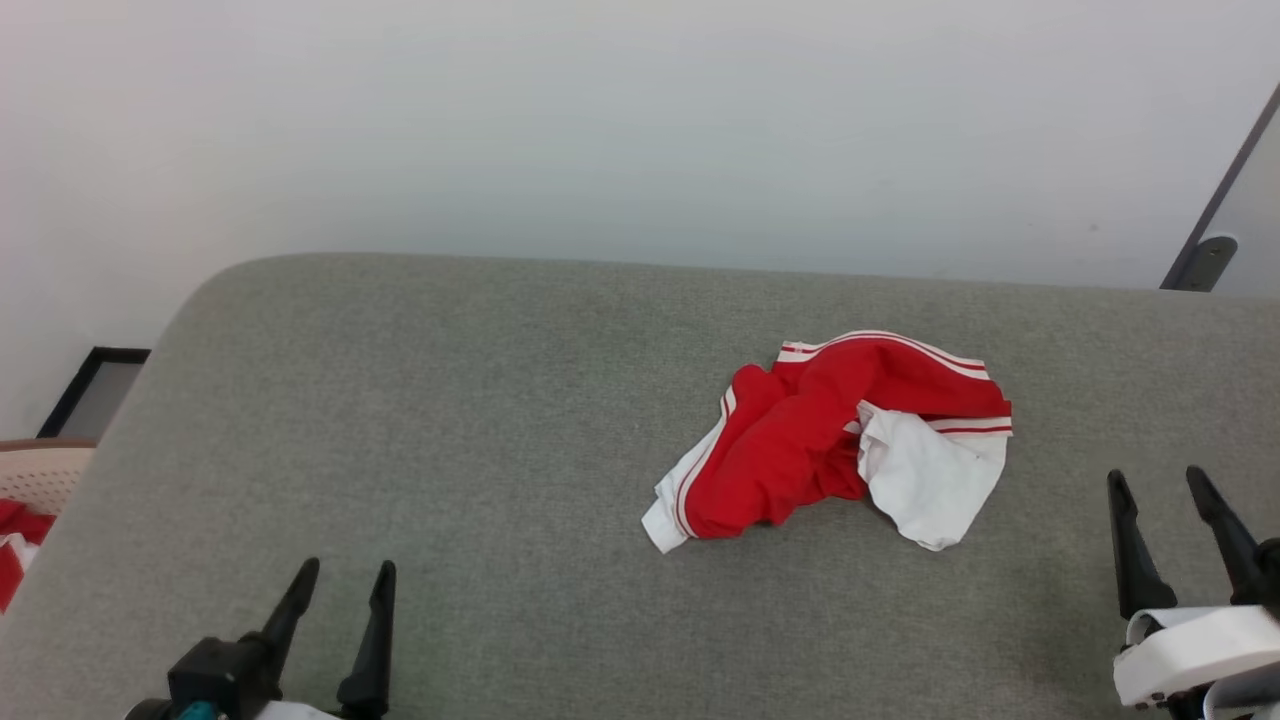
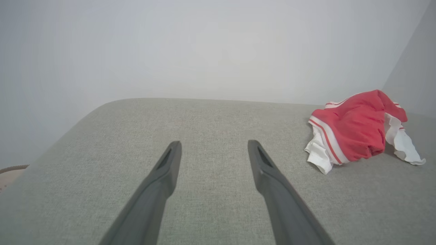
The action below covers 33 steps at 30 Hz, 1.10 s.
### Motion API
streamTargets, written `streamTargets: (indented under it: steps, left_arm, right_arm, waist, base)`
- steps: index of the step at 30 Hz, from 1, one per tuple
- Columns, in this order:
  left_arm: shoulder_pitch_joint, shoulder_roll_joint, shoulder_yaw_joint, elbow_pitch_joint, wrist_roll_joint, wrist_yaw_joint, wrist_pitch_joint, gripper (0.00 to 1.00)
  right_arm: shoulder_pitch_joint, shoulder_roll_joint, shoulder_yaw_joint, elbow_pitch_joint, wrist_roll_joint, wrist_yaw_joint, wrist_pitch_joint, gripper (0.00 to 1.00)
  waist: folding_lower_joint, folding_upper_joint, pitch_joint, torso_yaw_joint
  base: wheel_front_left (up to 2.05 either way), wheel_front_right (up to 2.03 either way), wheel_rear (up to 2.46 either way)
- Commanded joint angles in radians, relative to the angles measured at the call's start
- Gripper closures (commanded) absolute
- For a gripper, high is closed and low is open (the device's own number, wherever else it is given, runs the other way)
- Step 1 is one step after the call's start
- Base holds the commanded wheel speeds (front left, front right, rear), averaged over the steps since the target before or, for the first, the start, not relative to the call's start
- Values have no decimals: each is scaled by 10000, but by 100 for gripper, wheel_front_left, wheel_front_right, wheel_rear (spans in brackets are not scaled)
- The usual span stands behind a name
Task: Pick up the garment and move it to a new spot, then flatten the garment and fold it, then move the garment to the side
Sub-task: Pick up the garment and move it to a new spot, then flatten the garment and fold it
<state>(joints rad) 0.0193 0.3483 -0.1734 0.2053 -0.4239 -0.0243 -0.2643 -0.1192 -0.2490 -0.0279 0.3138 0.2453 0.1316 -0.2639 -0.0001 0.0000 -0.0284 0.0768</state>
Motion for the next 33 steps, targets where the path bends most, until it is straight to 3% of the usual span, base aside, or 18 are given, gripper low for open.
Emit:
streamTargets:
  steps: [1, 8, 17, 33]
  left_arm:
    - [166, -145, 220, -205, 268, -104, 1, 0]
    - [663, -802, 1102, -752, 1064, -429, 3, 0]
    - [491, -1304, 1508, -485, 1632, -822, 1, 0]
    - [549, -1674, 1751, -459, 2077, -1029, 1, 0]
  right_arm:
    - [-134, -1, -72, -137, -32, -18, -3, 0]
    - [-39, 158, -137, -597, -98, -18, -1, 0]
    - [-63, 288, -139, -479, -93, -18, -1, 0]
    - [-98, 297, 39, -418, -124, -16, -3, 0]
  waist:
    - [1, 0, 15, -40]
    - [1, 0, 69, -204]
    - [1, 0, 225, -306]
    - [1, 0, 156, -235]
  base:
    - [0, 0, 0]
    - [0, 0, 0]
    - [0, 0, 0]
    - [0, 0, 0]
